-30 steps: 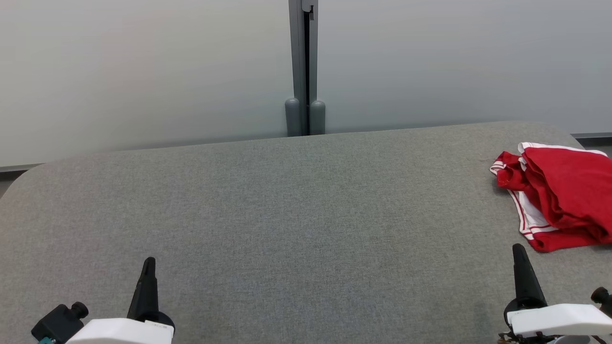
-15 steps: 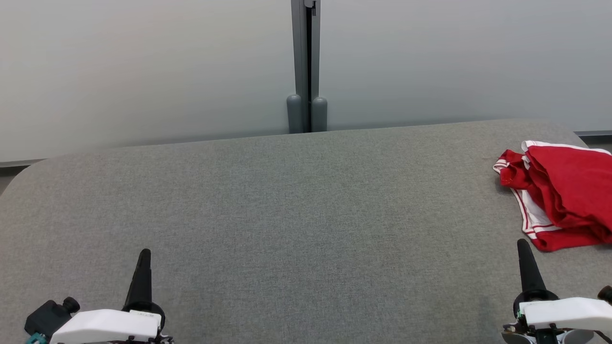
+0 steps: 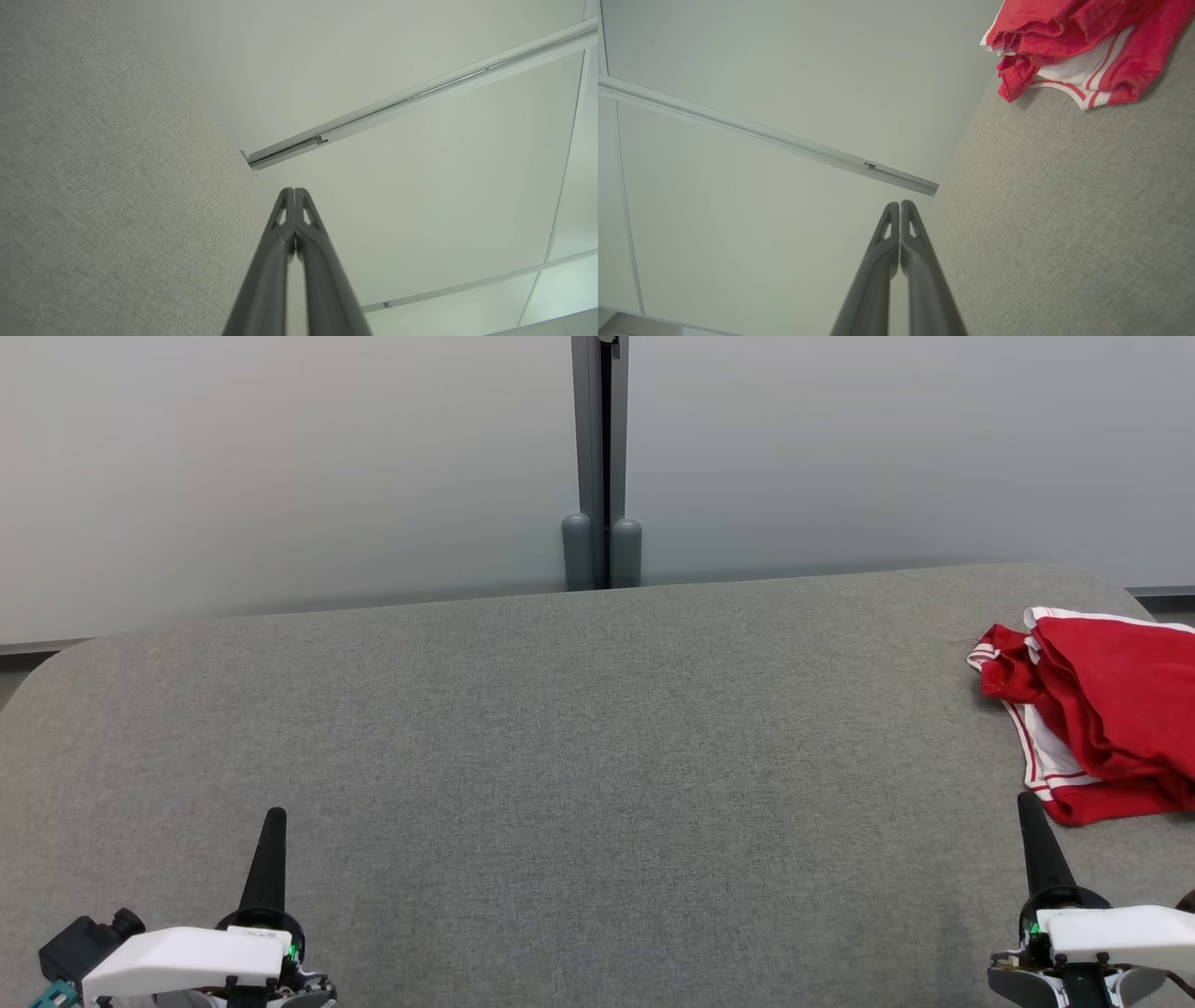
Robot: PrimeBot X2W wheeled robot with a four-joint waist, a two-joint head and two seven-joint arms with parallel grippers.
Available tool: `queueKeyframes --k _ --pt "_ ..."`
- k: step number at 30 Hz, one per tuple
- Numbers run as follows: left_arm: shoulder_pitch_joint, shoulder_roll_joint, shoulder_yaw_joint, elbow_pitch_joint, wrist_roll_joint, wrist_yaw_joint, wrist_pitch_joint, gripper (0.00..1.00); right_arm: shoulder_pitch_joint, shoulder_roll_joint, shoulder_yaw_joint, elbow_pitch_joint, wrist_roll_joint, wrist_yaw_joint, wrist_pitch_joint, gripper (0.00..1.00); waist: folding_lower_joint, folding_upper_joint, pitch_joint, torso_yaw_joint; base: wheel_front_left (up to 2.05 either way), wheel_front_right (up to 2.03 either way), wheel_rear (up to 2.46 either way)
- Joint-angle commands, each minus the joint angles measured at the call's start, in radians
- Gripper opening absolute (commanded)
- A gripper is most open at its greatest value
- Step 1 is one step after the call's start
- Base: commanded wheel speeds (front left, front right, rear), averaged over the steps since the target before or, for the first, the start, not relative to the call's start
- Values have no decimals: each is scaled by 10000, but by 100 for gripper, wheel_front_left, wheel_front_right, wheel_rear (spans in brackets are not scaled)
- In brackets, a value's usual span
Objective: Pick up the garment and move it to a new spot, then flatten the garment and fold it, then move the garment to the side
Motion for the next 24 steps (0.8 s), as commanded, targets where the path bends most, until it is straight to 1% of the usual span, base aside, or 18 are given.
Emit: queueKeyframes --k 1,24 --pt "-303 70 77 -46 -171 -74 54 0 -230 -55 -65 -55 182 1 35 0 0 -1 4 3 0 0 0" --pt "-699 40 426 238 -1997 -380 579 0 -472 -17 -394 16 2050 1 562 0 0 -1 164 76 0 0 0"
